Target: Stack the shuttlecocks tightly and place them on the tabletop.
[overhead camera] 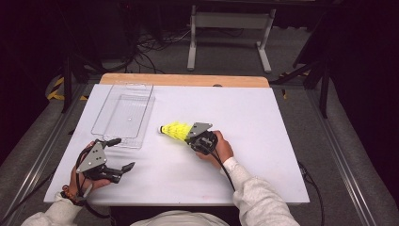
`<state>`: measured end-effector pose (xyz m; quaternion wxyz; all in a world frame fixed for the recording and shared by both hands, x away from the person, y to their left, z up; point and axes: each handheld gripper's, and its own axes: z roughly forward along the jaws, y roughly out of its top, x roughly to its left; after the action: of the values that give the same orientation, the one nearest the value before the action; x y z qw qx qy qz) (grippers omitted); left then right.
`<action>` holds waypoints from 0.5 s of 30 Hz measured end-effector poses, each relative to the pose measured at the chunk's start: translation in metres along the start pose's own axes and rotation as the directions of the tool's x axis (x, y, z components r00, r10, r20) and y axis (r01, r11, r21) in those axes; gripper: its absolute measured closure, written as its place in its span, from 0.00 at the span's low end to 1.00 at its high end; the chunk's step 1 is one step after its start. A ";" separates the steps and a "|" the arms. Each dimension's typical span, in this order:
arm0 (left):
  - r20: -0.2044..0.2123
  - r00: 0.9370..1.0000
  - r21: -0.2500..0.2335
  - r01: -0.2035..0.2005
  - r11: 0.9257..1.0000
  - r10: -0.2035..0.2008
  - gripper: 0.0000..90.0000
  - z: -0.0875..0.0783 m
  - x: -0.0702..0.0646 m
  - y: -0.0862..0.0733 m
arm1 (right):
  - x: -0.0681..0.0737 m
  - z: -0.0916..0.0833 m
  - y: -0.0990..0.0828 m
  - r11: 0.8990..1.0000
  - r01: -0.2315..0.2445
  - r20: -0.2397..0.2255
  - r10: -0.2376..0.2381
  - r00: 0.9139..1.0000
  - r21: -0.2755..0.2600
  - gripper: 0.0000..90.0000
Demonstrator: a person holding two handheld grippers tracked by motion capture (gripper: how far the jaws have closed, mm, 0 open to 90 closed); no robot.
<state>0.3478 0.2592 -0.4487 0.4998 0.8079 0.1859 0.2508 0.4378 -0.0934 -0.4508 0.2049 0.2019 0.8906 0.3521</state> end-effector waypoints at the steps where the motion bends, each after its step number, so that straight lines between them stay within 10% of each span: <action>1: 0.000 1.000 0.000 0.000 1.000 0.000 0.09 0.000 0.000 0.000 | 0.000 0.000 0.000 1.000 -0.001 0.002 0.001 1.000 0.002 0.91; 15: 0.000 1.000 -0.001 -0.001 1.000 0.001 0.09 -0.001 0.000 0.000 | 0.001 -0.001 -0.004 0.999 -0.037 -0.017 0.037 0.999 0.011 0.73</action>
<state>0.3477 0.2599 -0.4482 0.5003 0.8077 0.1852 0.2510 0.4360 -0.0958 -0.4531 0.1898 0.2165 0.8903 0.3529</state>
